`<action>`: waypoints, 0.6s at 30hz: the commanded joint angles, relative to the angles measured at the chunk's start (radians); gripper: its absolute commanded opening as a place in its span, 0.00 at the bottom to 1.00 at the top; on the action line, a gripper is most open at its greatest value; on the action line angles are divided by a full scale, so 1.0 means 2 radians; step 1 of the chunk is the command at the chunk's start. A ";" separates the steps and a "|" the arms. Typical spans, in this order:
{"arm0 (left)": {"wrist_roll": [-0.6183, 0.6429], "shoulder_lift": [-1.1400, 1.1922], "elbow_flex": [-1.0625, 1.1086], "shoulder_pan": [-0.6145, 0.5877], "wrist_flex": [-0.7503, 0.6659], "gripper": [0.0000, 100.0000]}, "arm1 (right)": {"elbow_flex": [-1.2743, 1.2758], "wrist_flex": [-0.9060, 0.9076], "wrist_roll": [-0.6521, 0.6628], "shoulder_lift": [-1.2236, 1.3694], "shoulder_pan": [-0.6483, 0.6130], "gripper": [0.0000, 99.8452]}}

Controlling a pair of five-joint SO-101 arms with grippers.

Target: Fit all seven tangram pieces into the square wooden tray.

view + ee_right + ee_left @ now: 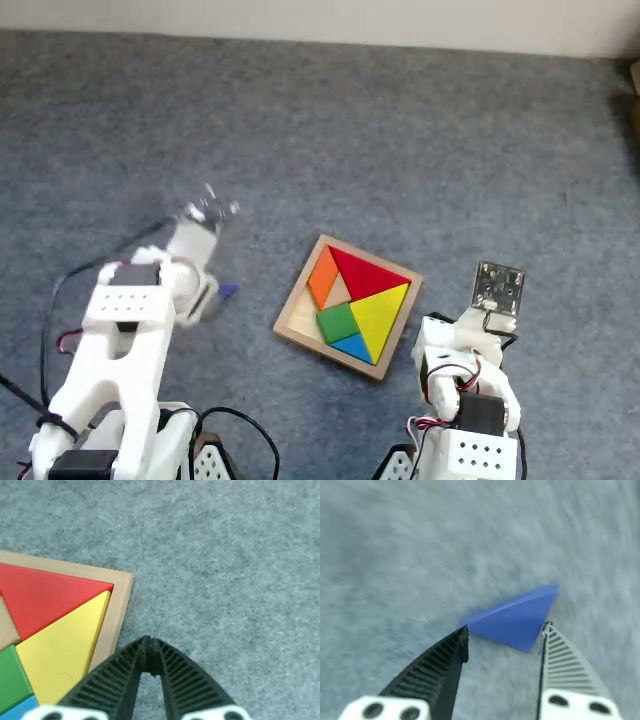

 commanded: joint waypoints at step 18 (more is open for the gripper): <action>0.361 -0.011 -0.124 0.000 0.196 0.34 | 0.049 0.002 -0.001 -0.003 0.007 0.00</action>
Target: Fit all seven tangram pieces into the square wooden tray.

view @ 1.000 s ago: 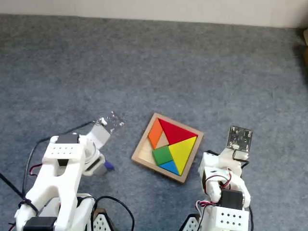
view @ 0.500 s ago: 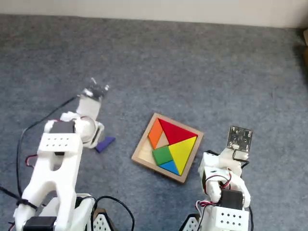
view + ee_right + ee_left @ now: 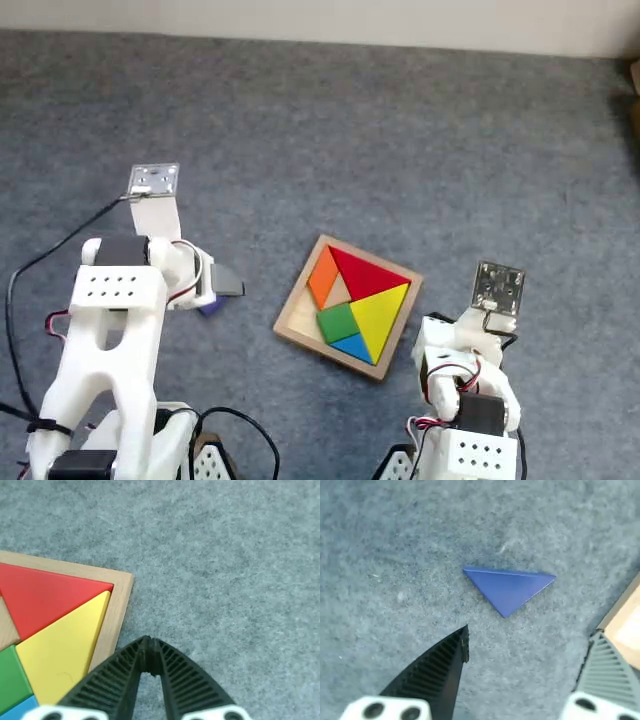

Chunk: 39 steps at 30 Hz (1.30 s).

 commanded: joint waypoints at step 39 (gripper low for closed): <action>0.087 0.347 -0.465 0.089 0.108 0.34 | 0.049 0.003 -0.001 -0.002 0.007 0.00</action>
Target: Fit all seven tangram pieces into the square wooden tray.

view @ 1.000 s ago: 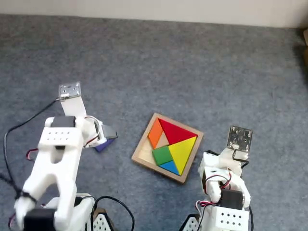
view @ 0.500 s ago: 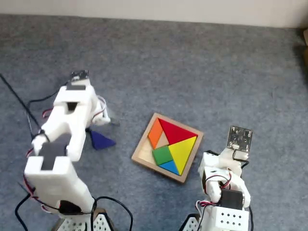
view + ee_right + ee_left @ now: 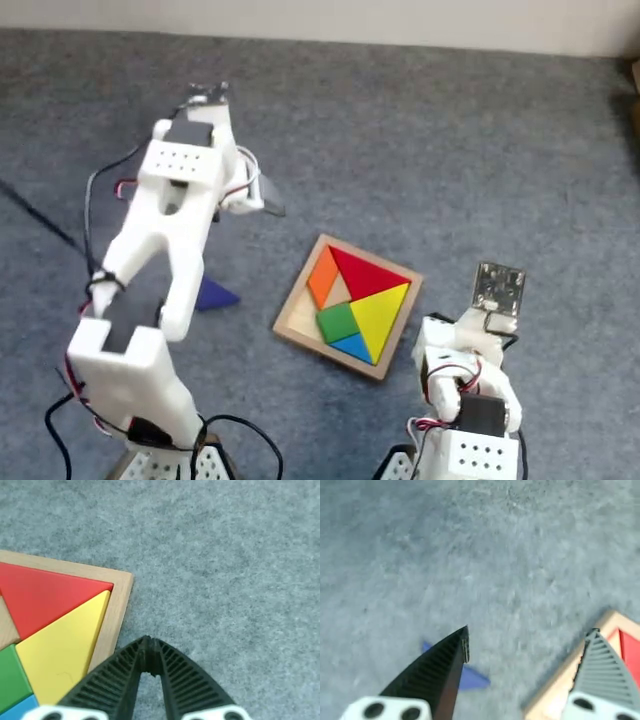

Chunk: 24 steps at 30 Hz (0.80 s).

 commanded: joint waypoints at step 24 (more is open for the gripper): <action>0.050 -0.139 0.331 -0.031 -0.116 0.34 | 0.049 0.003 -0.001 -0.002 0.007 0.00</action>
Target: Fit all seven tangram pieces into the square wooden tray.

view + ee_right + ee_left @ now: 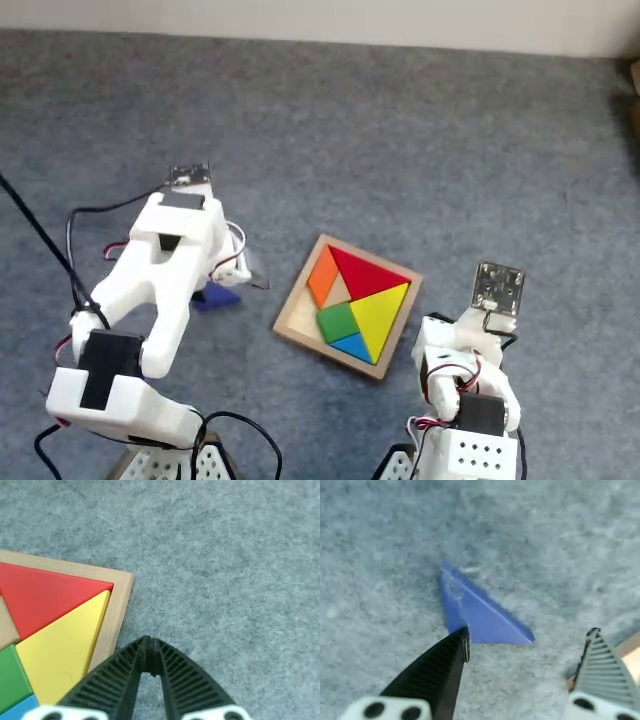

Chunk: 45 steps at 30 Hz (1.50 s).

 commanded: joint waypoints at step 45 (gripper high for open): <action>-0.041 -0.011 0.055 -0.034 -0.107 0.17 | 0.049 0.003 -0.001 -0.002 0.007 0.00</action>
